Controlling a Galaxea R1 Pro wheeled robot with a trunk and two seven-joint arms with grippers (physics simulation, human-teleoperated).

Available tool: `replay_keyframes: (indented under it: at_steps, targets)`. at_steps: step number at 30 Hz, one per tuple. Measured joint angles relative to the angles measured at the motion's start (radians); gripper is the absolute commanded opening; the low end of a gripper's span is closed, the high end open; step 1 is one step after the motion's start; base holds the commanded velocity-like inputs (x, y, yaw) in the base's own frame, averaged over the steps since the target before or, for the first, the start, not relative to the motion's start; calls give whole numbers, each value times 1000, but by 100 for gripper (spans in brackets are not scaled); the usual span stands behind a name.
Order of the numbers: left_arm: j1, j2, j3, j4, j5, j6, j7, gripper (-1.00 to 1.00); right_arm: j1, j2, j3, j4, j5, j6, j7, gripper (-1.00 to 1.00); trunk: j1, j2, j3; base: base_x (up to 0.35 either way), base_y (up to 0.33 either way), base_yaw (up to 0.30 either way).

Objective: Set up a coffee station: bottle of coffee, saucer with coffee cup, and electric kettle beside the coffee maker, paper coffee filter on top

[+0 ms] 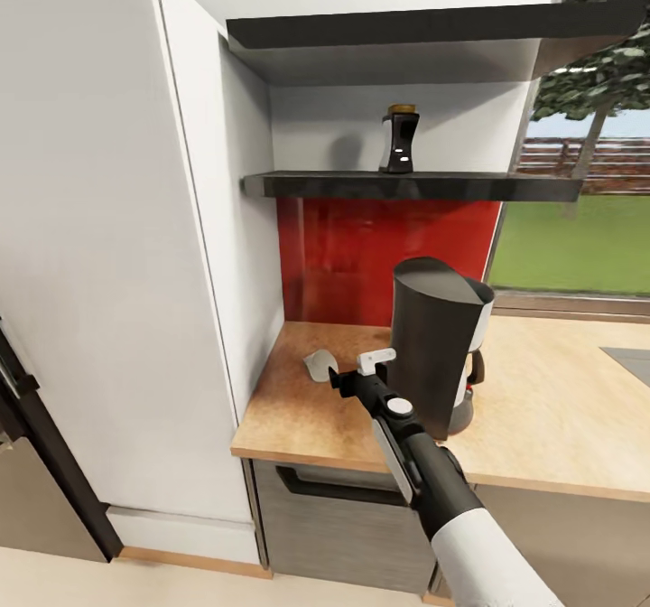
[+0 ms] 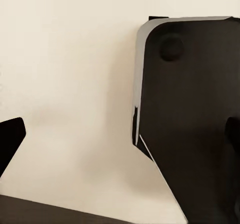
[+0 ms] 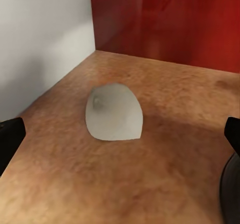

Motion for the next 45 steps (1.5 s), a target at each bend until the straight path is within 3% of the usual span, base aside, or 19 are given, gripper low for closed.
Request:
replay_keyframes:
  at_steps: [4,5,11,30,45]
  targets:
    - [9,3,2,12,3,-1,2,100,-22,0,0,22,-1,-1,0,100,0,0,0,223,118,0]
    - [10,3,3,37,4,-3,2,100,-63,0,0,166,-1,-3,0,100,0,0,0,128,69,0]
    - [21,2,5,59,5,0,2,100,-66,0,0,257,-5,-8,1,100,0,0,0,31,17,0]
    - [42,5,6,61,7,-2,2,100,-64,0,1,290,-8,-88,9,100,0,0,0,98,108,0]
    - [45,7,6,61,8,-2,3,100,-64,0,3,351,-11,-71,10,100,0,0,0,223,58,0]
